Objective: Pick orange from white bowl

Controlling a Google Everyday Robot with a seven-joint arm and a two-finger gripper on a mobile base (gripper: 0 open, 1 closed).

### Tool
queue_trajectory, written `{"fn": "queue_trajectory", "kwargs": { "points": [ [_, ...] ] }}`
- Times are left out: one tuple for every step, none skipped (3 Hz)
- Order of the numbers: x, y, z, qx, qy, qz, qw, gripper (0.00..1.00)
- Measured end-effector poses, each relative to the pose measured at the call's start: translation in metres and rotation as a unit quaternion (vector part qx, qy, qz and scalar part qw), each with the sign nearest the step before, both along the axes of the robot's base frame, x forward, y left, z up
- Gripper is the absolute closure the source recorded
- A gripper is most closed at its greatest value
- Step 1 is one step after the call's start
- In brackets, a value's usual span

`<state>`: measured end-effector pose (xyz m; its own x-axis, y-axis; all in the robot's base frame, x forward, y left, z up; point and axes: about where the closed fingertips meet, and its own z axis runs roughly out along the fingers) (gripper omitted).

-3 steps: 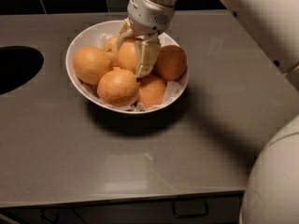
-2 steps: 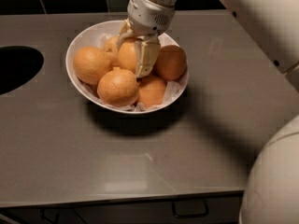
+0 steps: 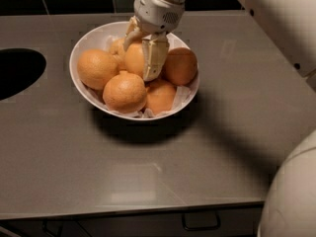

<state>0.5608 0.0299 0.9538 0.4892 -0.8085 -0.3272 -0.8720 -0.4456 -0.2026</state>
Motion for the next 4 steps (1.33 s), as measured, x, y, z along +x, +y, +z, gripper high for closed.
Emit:
{"fn": "queue_trajectory", "kwargs": {
  "points": [
    [-0.005, -0.003, 0.019, 0.007, -0.019, -0.008, 0.9998, 1.0],
    [-0.011, -0.004, 0.039, 0.01, -0.036, -0.009, 0.9993, 1.0],
    [-0.027, -0.002, 0.073, 0.022, -0.073, -0.005, 0.9971, 1.0],
    [-0.027, -0.002, 0.073, 0.022, -0.073, -0.005, 0.9971, 1.0]
  ]
}}
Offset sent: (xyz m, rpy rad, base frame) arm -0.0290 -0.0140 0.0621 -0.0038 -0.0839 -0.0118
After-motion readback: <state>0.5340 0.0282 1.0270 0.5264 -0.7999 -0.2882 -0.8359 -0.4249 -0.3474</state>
